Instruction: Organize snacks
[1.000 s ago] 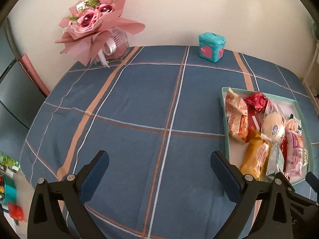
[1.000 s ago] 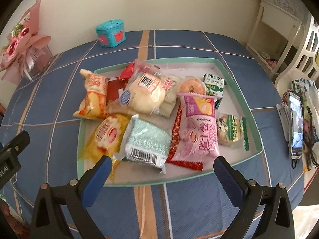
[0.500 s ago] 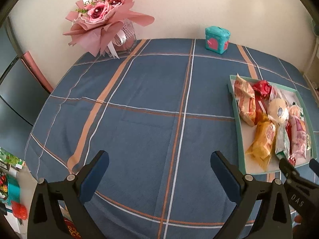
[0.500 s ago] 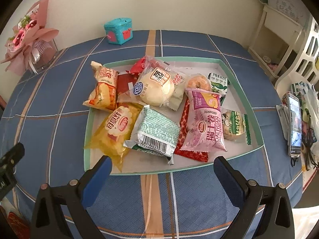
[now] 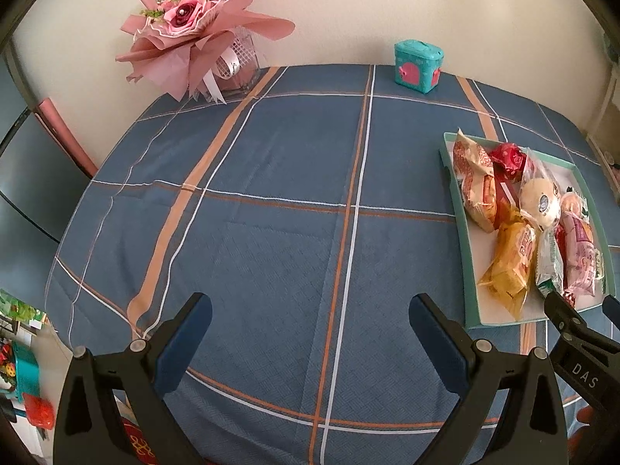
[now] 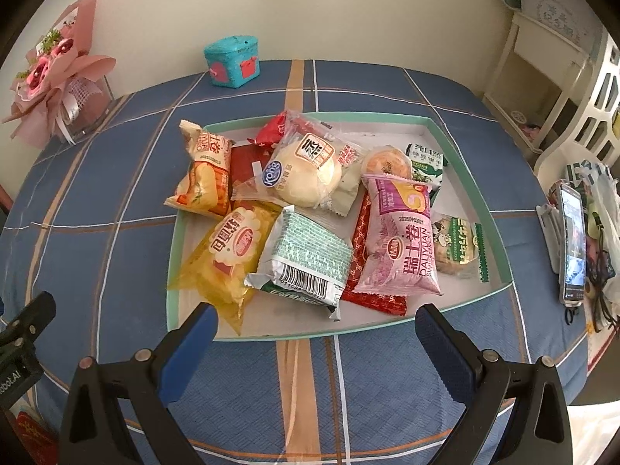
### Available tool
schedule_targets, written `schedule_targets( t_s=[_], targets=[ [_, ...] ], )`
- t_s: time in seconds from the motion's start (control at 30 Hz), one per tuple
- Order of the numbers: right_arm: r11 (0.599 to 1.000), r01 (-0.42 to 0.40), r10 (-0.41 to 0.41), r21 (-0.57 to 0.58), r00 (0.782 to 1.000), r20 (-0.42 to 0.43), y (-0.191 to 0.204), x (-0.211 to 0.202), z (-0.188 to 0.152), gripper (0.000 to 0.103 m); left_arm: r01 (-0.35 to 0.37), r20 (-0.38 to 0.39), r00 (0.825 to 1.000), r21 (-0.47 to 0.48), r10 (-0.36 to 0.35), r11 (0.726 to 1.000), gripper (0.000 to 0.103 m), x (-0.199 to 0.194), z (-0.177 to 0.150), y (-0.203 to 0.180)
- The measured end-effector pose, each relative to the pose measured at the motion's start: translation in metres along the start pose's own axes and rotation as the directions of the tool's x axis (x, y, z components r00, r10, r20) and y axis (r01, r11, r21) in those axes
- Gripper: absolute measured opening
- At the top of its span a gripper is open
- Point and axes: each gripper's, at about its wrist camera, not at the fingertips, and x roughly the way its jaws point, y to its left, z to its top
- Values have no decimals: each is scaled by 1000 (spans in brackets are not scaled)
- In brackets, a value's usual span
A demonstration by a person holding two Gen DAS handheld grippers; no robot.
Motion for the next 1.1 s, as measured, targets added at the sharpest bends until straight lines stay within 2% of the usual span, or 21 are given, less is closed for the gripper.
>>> schedule_targets(
  t_s=[0.67, 1.1],
  targets=[
    [1000, -4, 4, -26, 1000, -14, 7, 2, -1, 103, -15, -71, 997, -26, 13, 1000, 101, 16, 1, 6],
    [999, -3, 3, -32, 1000, -17, 9, 2, -1, 103, -18, -87, 996, -34, 15, 999, 101, 22, 2, 10]
  ],
)
